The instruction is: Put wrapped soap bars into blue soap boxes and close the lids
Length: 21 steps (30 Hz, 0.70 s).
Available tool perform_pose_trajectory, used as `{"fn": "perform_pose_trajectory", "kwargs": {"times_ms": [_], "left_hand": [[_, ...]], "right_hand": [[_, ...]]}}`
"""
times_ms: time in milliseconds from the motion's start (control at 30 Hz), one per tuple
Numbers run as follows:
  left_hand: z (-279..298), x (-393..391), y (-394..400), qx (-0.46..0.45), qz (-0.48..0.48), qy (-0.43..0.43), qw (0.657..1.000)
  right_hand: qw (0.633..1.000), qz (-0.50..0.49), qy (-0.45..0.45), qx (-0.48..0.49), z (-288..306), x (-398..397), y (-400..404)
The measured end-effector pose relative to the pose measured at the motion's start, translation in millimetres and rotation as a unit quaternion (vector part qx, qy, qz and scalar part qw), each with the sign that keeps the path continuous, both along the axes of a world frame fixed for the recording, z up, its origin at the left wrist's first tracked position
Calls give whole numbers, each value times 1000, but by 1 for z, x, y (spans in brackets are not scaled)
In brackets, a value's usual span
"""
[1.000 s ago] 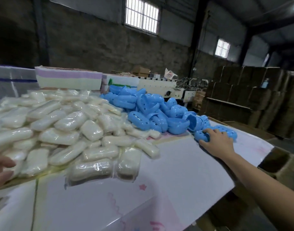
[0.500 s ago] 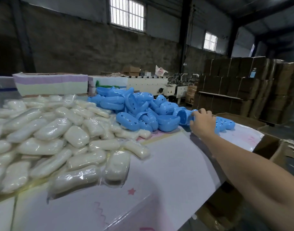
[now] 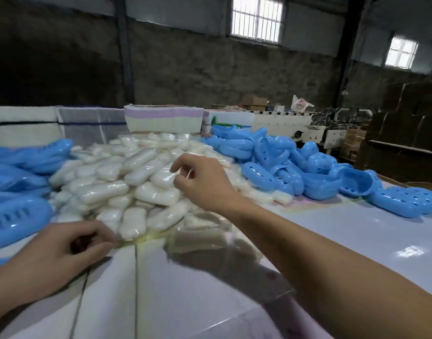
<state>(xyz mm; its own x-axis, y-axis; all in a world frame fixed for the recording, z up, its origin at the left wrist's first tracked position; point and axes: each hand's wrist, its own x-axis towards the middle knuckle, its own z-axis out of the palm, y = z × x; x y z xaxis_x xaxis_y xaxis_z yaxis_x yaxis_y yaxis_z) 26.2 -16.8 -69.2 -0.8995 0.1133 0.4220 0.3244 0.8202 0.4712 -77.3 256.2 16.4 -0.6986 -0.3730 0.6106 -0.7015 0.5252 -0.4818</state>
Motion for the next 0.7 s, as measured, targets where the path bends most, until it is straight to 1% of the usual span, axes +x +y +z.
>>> {"fn": "perform_pose_trajectory", "kwargs": {"times_ms": [33, 100, 200, 267, 333, 433, 533, 567, 633, 700], "left_hand": [[12, 8, 8, 3, -1, -2, 1000], [29, 22, 22, -6, -6, 23, 1000], [36, 25, 23, 35, 35, 50, 998], [40, 24, 18, 44, 88, 70, 993], [40, 20, 12, 44, 144, 91, 984], [45, 14, -6, 3, 258, 104, 961], [48, 11, -36, -92, 384, -1, 919], [48, 10, -43, -110, 404, -37, 907], [46, 8, -52, -125, 417, -95, 895], [44, 5, -53, -138, 426, -103, 888]], "right_hand": [[999, 36, -12, 2, 0, 9, -26], [995, 91, -41, -12, 0, 25, -70], [988, 109, -72, -84, -16, 35, -108], [985, 102, -89, -105, -36, 33, -115], [986, 117, -83, -88, -48, 29, -113], [984, 152, -58, -67, -52, 31, -107], [975, 167, -97, -107, -53, 32, -106], [972, 172, -106, -123, -52, 33, -105], [968, 174, -116, -139, -51, 32, -103], [967, 167, -121, -152, -49, 30, -99]]}}
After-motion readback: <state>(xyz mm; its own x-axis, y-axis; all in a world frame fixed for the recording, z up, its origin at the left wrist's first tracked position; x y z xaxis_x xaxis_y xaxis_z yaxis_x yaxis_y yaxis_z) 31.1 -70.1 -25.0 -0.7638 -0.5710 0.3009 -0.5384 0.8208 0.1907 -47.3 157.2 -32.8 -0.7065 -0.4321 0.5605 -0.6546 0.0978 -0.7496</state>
